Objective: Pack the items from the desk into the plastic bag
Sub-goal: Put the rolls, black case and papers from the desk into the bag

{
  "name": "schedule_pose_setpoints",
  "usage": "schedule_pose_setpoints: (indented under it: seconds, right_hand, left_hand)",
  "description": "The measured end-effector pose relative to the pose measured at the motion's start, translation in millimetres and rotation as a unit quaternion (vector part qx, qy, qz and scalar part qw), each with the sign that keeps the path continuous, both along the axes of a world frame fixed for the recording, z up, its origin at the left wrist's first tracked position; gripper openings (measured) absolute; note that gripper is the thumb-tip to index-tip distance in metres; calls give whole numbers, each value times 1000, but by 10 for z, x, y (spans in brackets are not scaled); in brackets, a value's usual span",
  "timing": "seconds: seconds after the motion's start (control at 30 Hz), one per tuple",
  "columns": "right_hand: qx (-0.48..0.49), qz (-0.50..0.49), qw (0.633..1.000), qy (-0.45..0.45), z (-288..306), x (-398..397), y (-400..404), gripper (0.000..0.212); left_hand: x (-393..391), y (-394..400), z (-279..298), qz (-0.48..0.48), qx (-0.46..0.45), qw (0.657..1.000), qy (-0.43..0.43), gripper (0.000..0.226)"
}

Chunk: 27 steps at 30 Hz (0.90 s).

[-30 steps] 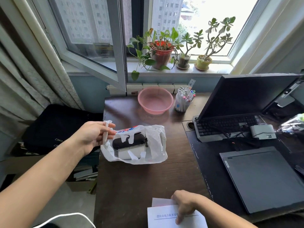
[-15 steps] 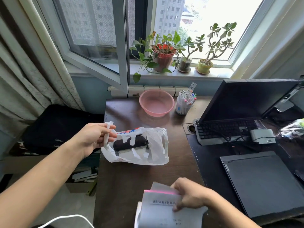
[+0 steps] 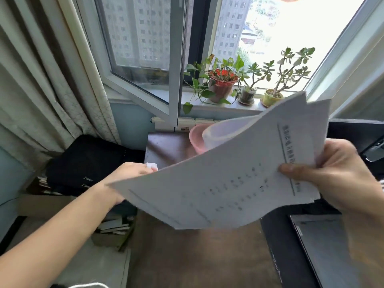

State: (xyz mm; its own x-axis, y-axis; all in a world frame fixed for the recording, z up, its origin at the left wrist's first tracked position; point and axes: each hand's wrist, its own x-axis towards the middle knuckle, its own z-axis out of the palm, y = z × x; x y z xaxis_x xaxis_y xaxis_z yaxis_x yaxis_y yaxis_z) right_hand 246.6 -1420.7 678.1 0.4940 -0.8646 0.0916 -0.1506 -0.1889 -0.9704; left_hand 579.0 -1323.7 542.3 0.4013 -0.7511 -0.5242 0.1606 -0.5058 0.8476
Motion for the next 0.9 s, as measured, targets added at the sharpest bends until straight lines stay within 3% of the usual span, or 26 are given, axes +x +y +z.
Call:
schedule_pose_setpoints:
  seconds: [0.27,0.4,0.5,0.67,0.77,0.9]
  right_hand:
    - [-51,-144,986,-73,254,135,-264,26]
    - [-85,-183,974,-102,-54,471,-211,29]
    - [-128,-207,968,-65,-458,753,-130,24]
    - [-127,-140,981,41,-1164,1113,68,18]
    - [-76,-94,992,32,-1349,1187,106,34]
    - [-21,-52,998,12,-1454,1228,97,40]
  left_hand:
    - [41,-25,-93,6,23,1000,19,18]
    - [36,-77,-152,0,19,999,27,24]
    - [4,-127,-160,-17,0,998,58,30]
    - [-49,-246,-197,-2,-43,993,113,27]
    - [-50,-262,-253,2,-65,991,119,36]
    - [-62,-255,-317,-17,-73,989,128,33]
